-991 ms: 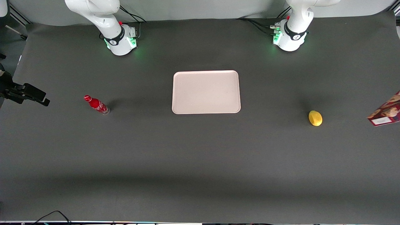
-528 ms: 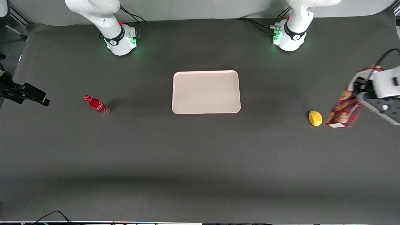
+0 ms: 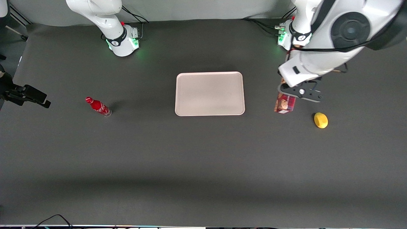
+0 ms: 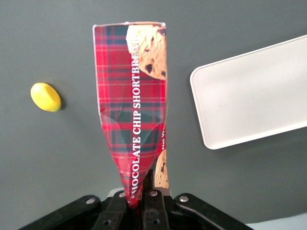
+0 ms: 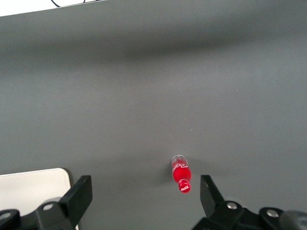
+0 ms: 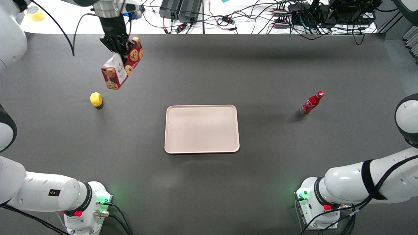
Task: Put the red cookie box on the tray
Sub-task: 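Carry the upright cookie box with the left gripper toward the tray, then lower the cookie box onto the tray's rim edge with the left gripper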
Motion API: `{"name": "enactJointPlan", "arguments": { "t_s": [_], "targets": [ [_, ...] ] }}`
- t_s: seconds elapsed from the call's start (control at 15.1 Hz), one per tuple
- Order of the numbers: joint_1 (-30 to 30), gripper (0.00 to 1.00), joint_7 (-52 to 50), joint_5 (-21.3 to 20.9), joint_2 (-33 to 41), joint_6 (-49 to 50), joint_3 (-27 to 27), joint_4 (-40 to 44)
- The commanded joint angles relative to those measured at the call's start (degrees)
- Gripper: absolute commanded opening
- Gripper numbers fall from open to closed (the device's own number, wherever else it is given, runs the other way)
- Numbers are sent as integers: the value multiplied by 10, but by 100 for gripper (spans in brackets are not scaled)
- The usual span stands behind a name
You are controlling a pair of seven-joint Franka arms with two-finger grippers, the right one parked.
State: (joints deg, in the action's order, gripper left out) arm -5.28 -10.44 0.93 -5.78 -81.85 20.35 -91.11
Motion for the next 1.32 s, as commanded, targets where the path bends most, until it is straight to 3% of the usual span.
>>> {"name": "enactJointPlan", "arguments": {
  "t_s": [0.0,0.33,0.86,1.06,1.25],
  "targets": [
    [4,0,-112,9,73,-75,43,-116],
    [2,0,-284,48,87,-188,123,-205],
    [-10,0,-339,39,75,-435,186,-351],
    [-16,0,-363,2,41,-506,190,-394],
    [-17,0,-423,-72,-7,-521,191,-394]
  ]
}}
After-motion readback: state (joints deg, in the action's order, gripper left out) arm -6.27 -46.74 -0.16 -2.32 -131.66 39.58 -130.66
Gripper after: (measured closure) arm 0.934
